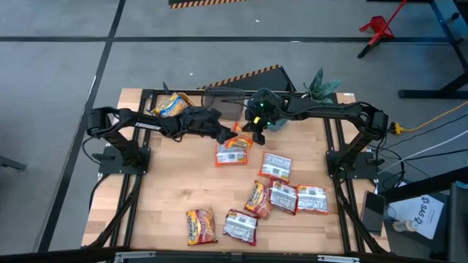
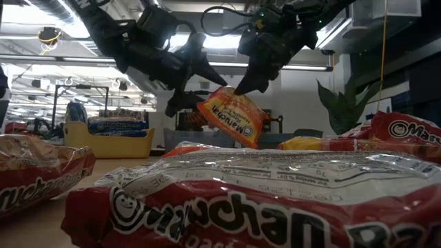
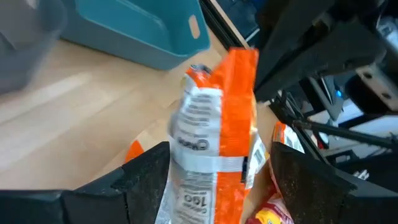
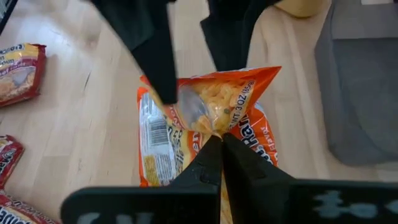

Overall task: Sort Maruchan noodles
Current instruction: Put the orange noodle pack into the black bin

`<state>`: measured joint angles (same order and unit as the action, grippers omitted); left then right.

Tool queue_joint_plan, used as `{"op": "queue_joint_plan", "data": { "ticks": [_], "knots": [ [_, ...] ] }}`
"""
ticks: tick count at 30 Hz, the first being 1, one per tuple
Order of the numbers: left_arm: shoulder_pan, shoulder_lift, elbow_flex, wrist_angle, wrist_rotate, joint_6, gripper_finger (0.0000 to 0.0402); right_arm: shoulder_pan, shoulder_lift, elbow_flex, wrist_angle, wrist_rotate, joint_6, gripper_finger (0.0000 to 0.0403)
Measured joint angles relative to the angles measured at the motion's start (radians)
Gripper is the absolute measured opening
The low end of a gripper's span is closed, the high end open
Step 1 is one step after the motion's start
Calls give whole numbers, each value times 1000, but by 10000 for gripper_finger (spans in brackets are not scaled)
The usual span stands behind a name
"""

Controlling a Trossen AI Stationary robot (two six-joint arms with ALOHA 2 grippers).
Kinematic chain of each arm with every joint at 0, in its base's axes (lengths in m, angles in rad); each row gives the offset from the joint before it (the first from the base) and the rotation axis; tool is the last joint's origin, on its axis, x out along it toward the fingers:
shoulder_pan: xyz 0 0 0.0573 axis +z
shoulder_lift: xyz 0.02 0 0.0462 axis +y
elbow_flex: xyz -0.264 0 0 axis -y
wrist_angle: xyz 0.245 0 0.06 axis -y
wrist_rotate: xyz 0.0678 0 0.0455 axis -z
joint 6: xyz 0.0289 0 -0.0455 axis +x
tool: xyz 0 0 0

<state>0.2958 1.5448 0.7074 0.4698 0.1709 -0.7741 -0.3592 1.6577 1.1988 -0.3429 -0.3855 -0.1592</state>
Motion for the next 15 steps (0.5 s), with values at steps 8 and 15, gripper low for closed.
{"op": "queue_joint_plan", "data": {
  "ticks": [8,15],
  "knots": [
    [-11,83,80,-15,29,-7,270,0,0,0,18,-26,-1,0],
    [-6,91,106,-44,-4,-8,212,0,0,0,19,-45,-2,0]
  ]
}}
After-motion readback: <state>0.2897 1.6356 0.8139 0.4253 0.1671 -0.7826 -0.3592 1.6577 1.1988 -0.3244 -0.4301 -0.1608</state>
